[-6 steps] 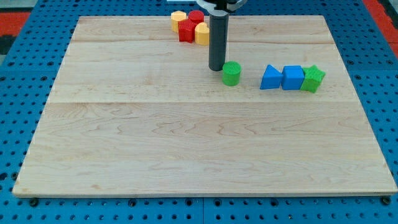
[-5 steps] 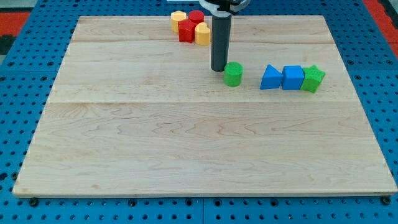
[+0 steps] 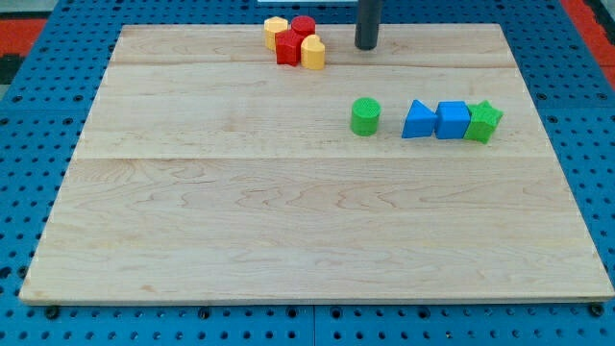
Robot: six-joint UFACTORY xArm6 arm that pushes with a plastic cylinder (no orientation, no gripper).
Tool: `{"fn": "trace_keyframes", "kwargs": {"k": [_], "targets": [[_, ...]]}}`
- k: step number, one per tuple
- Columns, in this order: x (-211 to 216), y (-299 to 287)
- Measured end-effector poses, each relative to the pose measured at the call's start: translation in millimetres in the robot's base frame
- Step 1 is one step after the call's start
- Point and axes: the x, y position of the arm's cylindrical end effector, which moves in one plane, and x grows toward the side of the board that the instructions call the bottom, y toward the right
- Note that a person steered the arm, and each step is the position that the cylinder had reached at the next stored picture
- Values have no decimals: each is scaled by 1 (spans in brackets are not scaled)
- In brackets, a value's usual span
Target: Slide the hexagon to the center
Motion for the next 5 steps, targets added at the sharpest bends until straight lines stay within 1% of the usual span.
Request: {"fn": "trace_keyframes", "kwargs": {"k": [1, 2, 3, 5], "targets": [[-22, -12], [-21, -39], [-21, -102], [-21, -256]]}}
